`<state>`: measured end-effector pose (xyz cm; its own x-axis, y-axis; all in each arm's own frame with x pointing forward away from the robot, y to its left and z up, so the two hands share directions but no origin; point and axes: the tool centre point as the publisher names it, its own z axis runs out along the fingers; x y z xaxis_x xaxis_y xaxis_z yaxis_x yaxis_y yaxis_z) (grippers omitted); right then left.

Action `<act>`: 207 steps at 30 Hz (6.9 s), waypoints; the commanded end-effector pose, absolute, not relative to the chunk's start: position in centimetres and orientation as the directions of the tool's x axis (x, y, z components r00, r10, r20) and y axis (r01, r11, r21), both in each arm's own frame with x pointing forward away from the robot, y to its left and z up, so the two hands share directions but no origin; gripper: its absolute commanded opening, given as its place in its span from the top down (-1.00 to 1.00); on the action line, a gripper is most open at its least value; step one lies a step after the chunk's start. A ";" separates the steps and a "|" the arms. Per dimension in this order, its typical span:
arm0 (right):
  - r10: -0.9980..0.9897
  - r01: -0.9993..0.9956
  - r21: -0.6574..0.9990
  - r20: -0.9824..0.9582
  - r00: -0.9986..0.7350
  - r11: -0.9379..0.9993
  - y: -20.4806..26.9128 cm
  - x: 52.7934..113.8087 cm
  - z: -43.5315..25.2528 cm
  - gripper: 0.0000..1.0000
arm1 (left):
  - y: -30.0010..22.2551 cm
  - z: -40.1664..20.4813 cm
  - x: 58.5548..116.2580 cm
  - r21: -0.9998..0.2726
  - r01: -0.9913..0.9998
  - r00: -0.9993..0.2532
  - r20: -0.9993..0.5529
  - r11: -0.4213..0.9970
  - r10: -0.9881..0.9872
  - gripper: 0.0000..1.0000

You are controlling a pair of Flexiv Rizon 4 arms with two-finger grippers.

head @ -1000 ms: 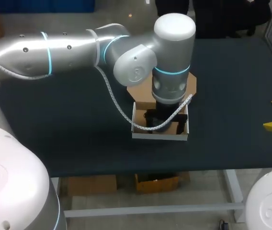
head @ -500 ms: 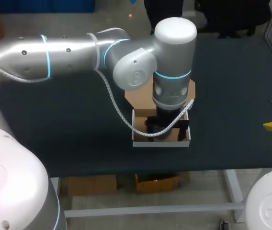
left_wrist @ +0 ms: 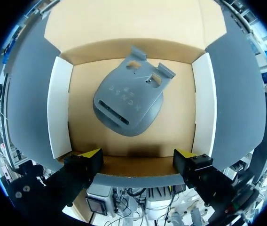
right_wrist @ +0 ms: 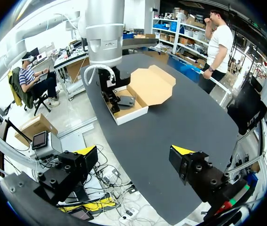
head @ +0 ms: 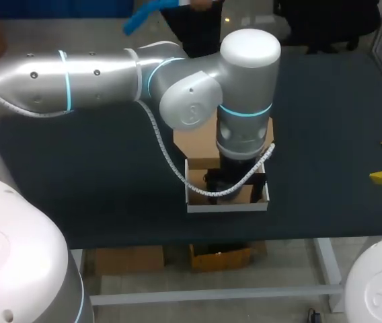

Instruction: Assemble the packaging by folding the flat box into shape, placing the metal phone stand inside, and closing the box properly

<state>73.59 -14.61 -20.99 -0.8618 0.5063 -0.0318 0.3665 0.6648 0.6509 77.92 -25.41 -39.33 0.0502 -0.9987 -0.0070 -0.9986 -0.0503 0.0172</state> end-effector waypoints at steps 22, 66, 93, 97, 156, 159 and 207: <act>0.505 0.365 0.653 -0.031 -0.863 0.664 -14.7 73.5 -20.9 -1.00 | -21.0 -32.6 80.4 -0.114 -0.993 -0.022 0.097 0.011 -0.995 -1.00; 0.505 0.365 0.653 -0.031 -0.863 0.664 -14.7 73.5 -20.9 -1.00 | -14.2 -29.3 85.0 -0.202 -0.966 -0.216 0.279 0.162 -0.936 -1.00; 0.446 0.363 0.653 0.043 -0.894 0.665 -14.2 73.9 -20.9 -1.00 | -11.8 -30.2 86.5 -0.308 -0.932 -0.288 0.313 0.190 -0.905 -1.00; 0.427 0.361 0.636 0.055 -0.903 0.682 -14.1 74.1 -20.7 -1.00 | -11.1 -30.4 87.1 -0.327 -0.926 -0.303 0.343 0.189 -0.889 -1.00; 0.385 0.316 0.608 0.019 -0.923 0.728 -10.4 79.6 -18.6 -1.00 | -9.8 -32.7 94.1 -0.513 -0.802 -0.559 0.460 0.307 -0.690 -1.00; 0.388 0.319 0.609 0.021 -0.922 0.726 -10.4 79.6 -18.6 -1.00 | -9.8 -32.7 94.1 -0.513 -0.802 -0.559 0.460 0.307 -0.690 -1.00; 0.352 0.293 0.590 0.017 -0.936 0.752 -9.2 81.7 -17.7 -1.00 | -13.5 -34.8 98.4 -0.623 -0.726 -0.686 0.636 0.289 -0.353 -0.80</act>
